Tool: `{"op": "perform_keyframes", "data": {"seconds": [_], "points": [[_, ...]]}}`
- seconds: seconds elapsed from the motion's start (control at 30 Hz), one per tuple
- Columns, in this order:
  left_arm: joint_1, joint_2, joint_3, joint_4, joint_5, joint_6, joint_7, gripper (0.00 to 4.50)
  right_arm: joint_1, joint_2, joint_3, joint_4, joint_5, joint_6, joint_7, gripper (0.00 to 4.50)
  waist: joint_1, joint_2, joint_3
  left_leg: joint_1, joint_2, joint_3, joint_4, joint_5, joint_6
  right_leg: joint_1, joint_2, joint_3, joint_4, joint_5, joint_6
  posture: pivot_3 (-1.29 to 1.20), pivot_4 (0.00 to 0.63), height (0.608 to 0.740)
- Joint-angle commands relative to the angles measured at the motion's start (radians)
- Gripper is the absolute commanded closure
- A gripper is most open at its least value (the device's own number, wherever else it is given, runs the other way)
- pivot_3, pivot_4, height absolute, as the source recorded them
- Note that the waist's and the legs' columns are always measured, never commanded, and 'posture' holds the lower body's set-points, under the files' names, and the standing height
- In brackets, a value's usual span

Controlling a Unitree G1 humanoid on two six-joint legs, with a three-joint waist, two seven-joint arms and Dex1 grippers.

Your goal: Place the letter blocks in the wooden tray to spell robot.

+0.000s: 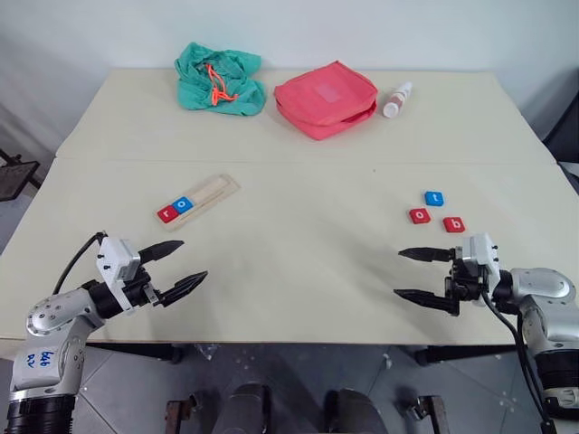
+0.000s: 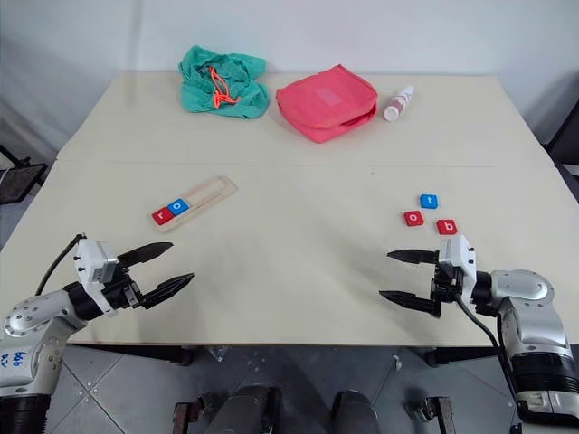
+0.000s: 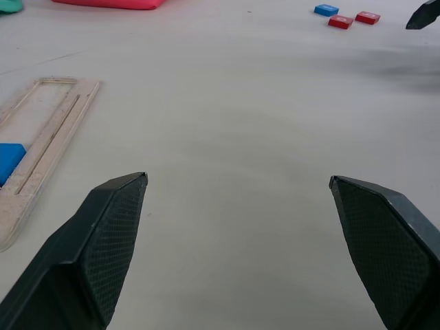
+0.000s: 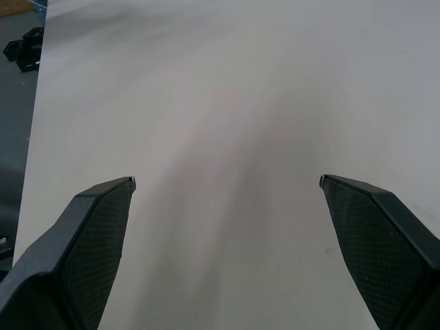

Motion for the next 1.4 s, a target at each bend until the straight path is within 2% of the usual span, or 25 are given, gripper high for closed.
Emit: {"op": "perform_keyframes", "data": {"seconds": [0.03,0.27,0.43,0.6,0.77,1.0,1.17,1.4], "points": [[-0.015,0.006,0.000,0.008,-0.003,-0.027,-0.011,0.00,-0.002,-0.006,-0.038,-0.032,0.023,-0.020,-0.007,0.01,-0.001,0.000,0.000,0.000,0.000,0.000,0.000,0.000,0.000,0.000,0.000,0.000,0.000,0.000,0.000,0.00,0.150,0.740],[0.008,0.031,0.037,-0.042,-0.006,0.101,0.108,0.00,-0.026,-0.004,-0.027,-0.069,0.036,0.008,-0.023,0.01,-0.002,0.000,0.000,0.000,0.000,0.000,0.000,0.000,0.000,0.000,0.000,0.000,0.000,0.000,0.000,0.00,0.150,0.740],[0.094,0.076,0.124,-0.067,-0.020,0.134,0.107,0.00,-0.061,-0.003,-0.019,-0.084,0.041,0.019,-0.027,0.01,-0.007,0.000,0.000,0.000,0.001,0.000,-0.001,0.000,0.000,-0.001,0.000,0.000,0.000,0.000,0.000,0.00,0.150,0.740],[0.076,0.103,0.146,-0.009,-0.002,0.128,0.112,0.00,-0.101,0.013,0.000,-0.074,0.033,0.016,-0.025,0.01,0.001,0.000,0.000,0.000,0.000,0.000,0.000,0.000,0.000,0.000,0.000,0.000,0.000,0.000,0.000,0.00,0.150,0.740],[-0.049,0.149,0.105,0.123,0.001,0.156,0.071,0.00,-0.139,0.033,0.014,-0.073,0.027,0.022,-0.035,0.01,0.000,0.000,0.000,0.000,0.000,-0.001,0.000,0.000,0.000,0.000,0.000,0.000,0.000,0.000,0.000,0.00,0.150,0.740],[-0.350,0.221,-0.061,0.437,0.127,0.163,0.027,0.00,-0.120,0.039,0.008,-0.151,0.042,0.052,-0.063,0.01,-0.003,0.000,0.000,0.000,-0.001,0.000,0.000,0.000,0.000,-0.002,0.000,0.000,0.003,0.000,0.000,0.00,0.150,0.740],[-0.578,0.208,-0.162,0.710,0.230,0.073,0.002,0.00,-0.070,0.025,-0.023,-0.224,0.054,0.073,-0.096,0.01,-0.002,-0.001,0.001,0.000,0.000,0.001,0.000,0.000,0.000,-0.004,0.001,-0.001,0.005,0.000,0.000,0.00,0.150,0.740],[-0.777,0.168,-0.233,0.996,0.335,-0.043,0.012,0.00,0.029,0.000,-0.069,-0.326,0.074,0.109,-0.144,0.01,-0.002,-0.003,0.002,0.000,-0.001,0.001,0.000,0.000,0.000,-0.004,0.000,-0.002,0.007,0.000,0.000,0.00,0.150,0.740]]}}
